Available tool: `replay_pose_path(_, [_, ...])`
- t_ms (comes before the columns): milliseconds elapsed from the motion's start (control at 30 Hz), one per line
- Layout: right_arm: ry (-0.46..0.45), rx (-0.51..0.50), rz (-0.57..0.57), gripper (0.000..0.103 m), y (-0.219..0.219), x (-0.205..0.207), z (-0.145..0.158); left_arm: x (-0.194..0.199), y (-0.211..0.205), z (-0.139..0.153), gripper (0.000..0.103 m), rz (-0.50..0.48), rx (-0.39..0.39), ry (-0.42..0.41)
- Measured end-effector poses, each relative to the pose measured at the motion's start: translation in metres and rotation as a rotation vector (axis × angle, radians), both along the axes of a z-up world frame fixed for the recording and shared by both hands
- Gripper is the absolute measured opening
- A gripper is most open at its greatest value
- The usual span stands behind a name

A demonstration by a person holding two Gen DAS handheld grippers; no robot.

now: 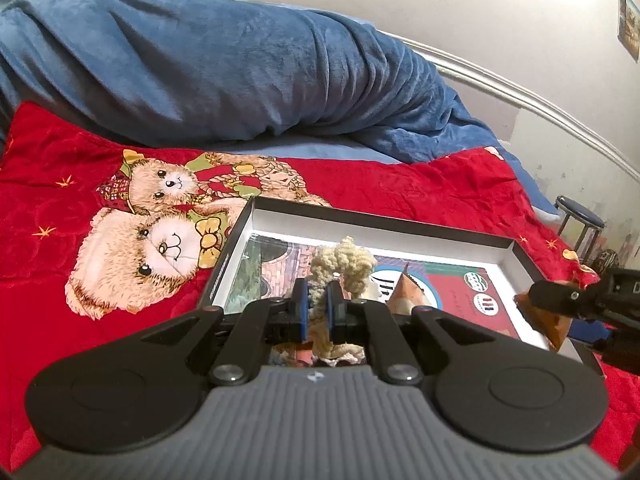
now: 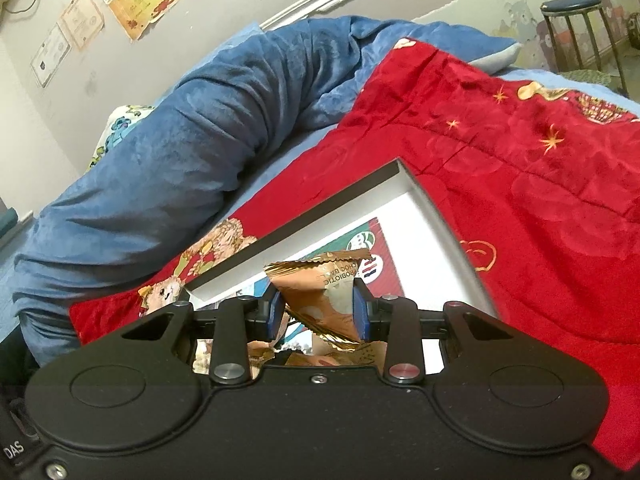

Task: Organize objects
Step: 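Lower the scrunchie and wrapper into the box and open both tools, then withdraw both open tools and move the left tool to a blue binder clip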

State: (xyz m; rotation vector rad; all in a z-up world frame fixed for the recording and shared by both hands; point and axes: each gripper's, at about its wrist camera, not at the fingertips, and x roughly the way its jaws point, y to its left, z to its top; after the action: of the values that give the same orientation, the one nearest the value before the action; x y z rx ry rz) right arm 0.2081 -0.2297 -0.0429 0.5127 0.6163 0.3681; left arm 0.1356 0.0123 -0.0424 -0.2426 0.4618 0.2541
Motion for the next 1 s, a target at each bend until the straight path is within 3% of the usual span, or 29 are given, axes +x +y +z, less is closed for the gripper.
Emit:
replay_pose_path(267, [0.021,-0.001,-0.003,0.034,0.001,0.004,-0.007,0.004,0.001,-0.001,0.020,0.012,0.028,0.029])
replay_pose_path(400, [0.051,0.037,0.009,0.034,0.006,0.010,-0.017,0.006,0.001,-0.004,0.038,0.024,0.046,0.050])
replay_pose_path(500, [0.040,-0.014,0.020,0.037,0.016,0.011,-0.019,0.007,0.003,-0.006,0.051,0.046,0.051,0.064])
replay_pose_path(633, [0.011,0.034,0.047,0.050,0.018,0.008,-0.016,0.007,0.006,0.000,0.064,0.045,0.109,0.059])
replay_pose_path(767, [-0.062,0.060,0.061,0.074,0.007,-0.004,0.008,0.000,0.012,0.013,0.069,0.044,0.124,0.022])
replay_pose_path(900, [-0.113,0.081,-0.033,0.080,-0.027,-0.035,0.041,-0.016,0.010,0.030,0.073,-0.039,0.085,-0.051])
replay_pose_path(1000, [-0.132,0.044,-0.095,0.086,-0.054,-0.064,0.064,-0.033,-0.006,0.041,0.079,-0.097,0.106,-0.124])
